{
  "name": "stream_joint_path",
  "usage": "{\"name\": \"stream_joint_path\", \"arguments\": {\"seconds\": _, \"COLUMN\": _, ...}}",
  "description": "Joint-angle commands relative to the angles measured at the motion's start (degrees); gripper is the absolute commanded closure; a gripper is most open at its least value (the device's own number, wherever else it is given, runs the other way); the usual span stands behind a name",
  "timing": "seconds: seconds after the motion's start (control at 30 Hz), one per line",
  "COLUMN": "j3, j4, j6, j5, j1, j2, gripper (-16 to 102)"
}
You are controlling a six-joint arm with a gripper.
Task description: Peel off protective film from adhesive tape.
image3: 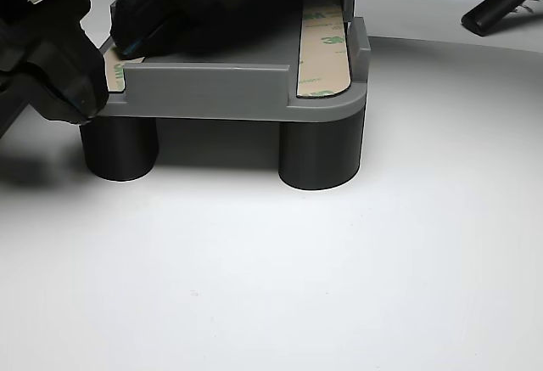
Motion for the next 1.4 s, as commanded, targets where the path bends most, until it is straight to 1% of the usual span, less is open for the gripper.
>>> {"name": "stream_joint_path", "arguments": {"seconds": 0.0, "j3": -1.93, "j4": -0.18, "j6": 0.18, "j5": 0.09, "j1": -0.44, "j2": 0.79, "gripper": 97}}
{"name": "stream_joint_path", "arguments": {"seconds": 1.37, "j3": -2.72, "j4": 0.26, "j6": 1.41, "j5": 0.44, "j1": 0.53, "j2": 0.44, "gripper": 97}}
